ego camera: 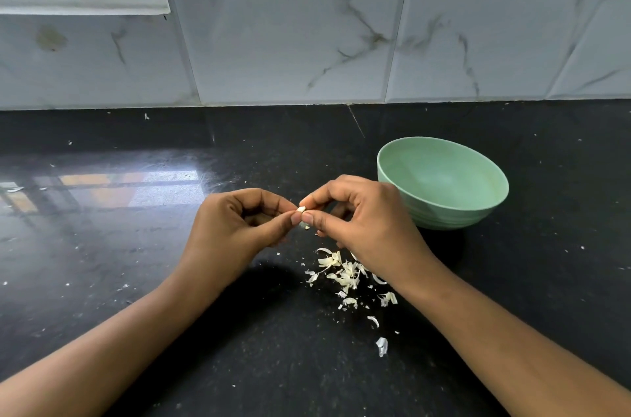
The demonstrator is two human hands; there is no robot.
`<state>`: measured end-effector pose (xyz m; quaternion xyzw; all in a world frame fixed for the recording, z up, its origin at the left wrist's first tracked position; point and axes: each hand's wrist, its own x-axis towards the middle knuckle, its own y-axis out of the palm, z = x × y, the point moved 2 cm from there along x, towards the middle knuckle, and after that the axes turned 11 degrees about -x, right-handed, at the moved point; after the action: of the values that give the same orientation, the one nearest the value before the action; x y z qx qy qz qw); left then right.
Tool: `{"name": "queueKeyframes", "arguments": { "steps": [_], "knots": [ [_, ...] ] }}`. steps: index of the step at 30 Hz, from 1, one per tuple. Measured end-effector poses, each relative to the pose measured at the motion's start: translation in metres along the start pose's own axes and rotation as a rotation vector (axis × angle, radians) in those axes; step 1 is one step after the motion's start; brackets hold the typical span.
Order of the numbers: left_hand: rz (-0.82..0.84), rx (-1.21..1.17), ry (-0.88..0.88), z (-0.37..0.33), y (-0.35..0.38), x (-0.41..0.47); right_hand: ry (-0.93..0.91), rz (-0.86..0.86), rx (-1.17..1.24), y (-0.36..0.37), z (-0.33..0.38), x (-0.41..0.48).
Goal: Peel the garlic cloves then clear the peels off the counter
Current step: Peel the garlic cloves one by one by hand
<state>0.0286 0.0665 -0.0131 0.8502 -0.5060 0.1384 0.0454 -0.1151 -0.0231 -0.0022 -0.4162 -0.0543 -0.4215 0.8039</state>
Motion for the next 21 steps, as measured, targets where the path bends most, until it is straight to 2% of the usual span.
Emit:
{"name": "queueKeyframes", "arguments": {
  "steps": [4,8,16,21],
  "knots": [
    [0.025,0.106,0.081,-0.0009,-0.0001,0.0004,-0.031,-0.011,-0.026,-0.0027,-0.0003,0.0013],
    [0.050,0.124,0.068,-0.0010,0.0043,-0.0011,-0.068,-0.005,-0.088,-0.0032,-0.0017,0.0026],
    [0.080,-0.158,-0.075,0.0013,0.0055,0.0003,-0.179,-0.111,-0.208,-0.0020,-0.0003,0.0024],
    [0.060,-0.240,-0.100,0.0011,0.0064,0.0001,-0.255,-0.129,-0.296,-0.0004,0.0010,0.0017]
  ]
}}
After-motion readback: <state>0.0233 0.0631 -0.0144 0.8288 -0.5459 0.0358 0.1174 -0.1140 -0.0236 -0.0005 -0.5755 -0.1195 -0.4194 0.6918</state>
